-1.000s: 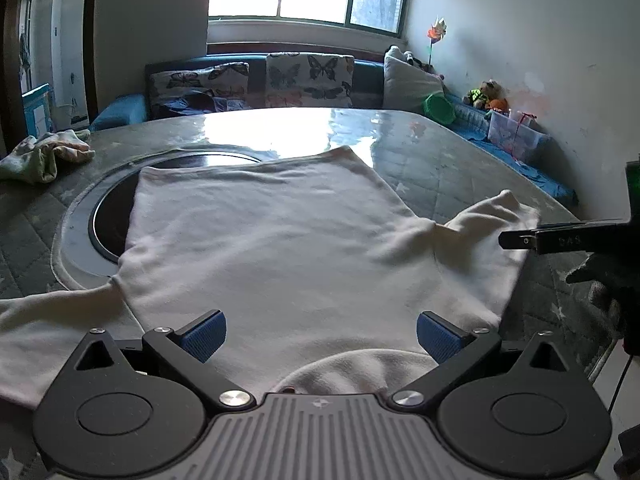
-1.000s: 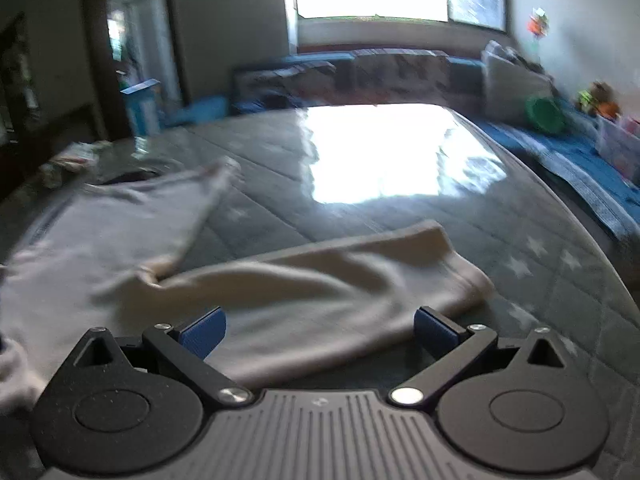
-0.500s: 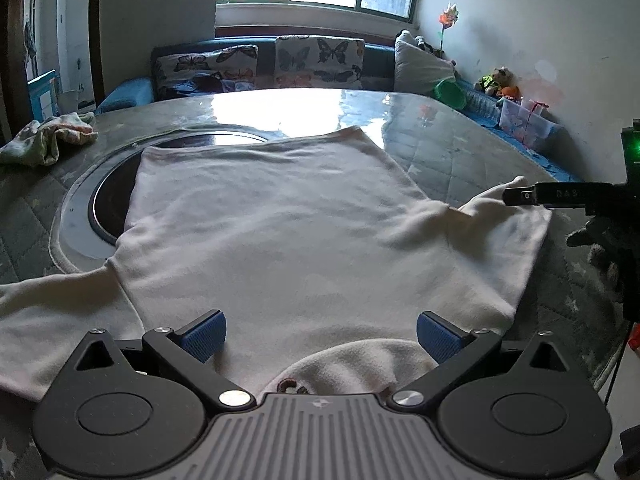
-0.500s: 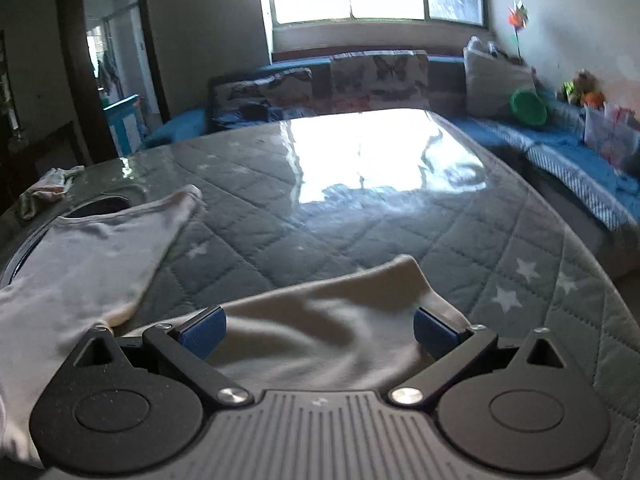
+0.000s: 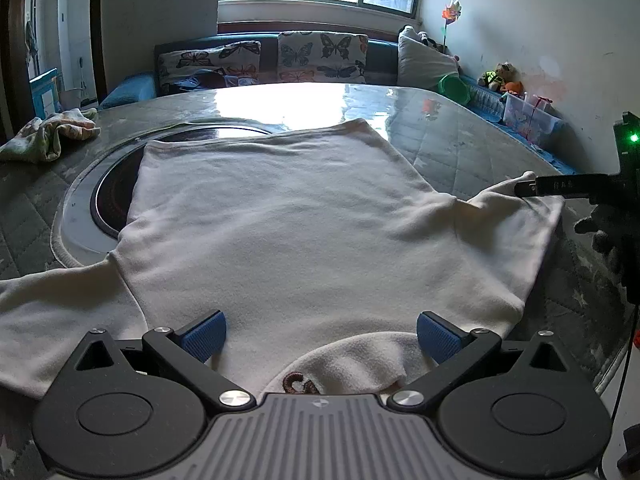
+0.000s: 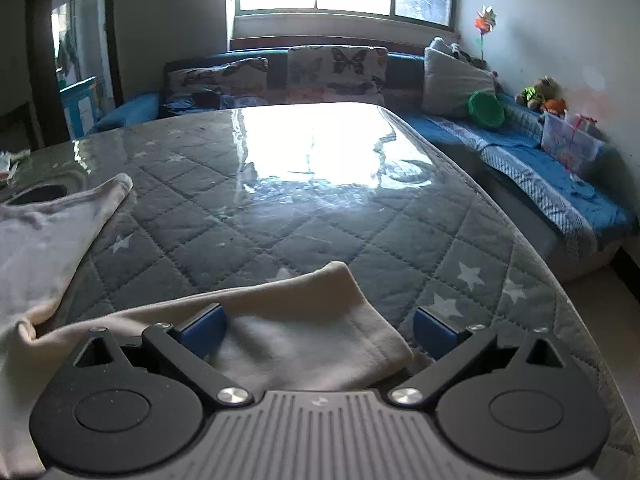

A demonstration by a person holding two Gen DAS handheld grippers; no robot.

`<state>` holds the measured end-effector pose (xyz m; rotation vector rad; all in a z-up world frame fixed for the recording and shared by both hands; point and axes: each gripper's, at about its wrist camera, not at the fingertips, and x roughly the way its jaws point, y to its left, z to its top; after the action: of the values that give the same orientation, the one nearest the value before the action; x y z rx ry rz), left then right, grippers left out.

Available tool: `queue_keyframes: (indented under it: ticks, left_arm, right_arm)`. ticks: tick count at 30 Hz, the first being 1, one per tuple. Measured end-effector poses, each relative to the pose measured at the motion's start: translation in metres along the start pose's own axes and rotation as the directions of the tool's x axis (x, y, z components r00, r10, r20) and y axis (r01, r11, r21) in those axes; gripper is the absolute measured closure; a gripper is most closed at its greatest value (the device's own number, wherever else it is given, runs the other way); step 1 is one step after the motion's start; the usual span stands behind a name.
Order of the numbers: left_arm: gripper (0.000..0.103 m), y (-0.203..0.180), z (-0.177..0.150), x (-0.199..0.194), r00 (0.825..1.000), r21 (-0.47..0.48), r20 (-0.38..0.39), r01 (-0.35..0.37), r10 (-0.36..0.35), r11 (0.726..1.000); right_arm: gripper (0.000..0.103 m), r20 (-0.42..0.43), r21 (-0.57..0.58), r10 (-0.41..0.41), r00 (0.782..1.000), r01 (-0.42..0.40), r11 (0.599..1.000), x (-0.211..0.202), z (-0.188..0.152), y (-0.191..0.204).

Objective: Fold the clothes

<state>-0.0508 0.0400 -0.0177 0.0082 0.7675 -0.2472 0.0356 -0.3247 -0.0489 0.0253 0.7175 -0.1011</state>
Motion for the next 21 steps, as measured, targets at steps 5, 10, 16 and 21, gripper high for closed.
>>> queue_keyframes:
  ticks: [5,10,16,21]
  left_arm:
    - [0.000,-0.003,0.003,0.000,1.000,-0.002,-0.006,0.000,0.000,1.000]
    - [0.000,-0.011,0.008,-0.004,1.000,0.017,0.009,0.005,-0.006,1.000]
    - [0.000,-0.023,0.017,0.000,1.000,0.037,0.013,0.020,-0.021,0.999]
    - [0.000,-0.029,0.020,0.005,1.000,0.035,0.002,0.025,-0.026,0.999]
  right_arm:
    - [0.002,0.030,0.013,0.023,0.999,-0.024,1.000,-0.004,0.003,-0.001]
    - [0.011,0.006,0.015,0.033,0.999,-0.033,0.999,-0.001,0.000,-0.004]
    - [0.020,0.022,0.063,0.054,0.998,-0.055,0.996,-0.021,-0.006,-0.022]
    - [0.036,0.016,0.105,0.078,0.997,-0.079,0.991,-0.024,-0.013,-0.034]
